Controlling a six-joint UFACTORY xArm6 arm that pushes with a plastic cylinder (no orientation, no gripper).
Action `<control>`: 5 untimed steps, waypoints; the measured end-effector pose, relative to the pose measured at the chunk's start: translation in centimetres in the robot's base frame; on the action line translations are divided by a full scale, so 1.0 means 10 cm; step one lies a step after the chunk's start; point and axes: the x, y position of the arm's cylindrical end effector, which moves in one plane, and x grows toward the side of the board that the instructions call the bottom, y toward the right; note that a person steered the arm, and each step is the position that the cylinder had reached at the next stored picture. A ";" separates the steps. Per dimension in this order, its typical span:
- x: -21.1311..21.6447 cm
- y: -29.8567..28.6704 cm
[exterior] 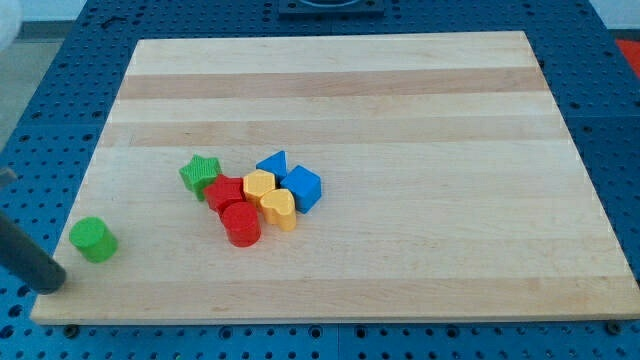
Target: Slide the green circle towards green star
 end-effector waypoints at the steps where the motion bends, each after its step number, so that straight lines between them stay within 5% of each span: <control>1: -0.13 0.18; 5: -0.82 0.18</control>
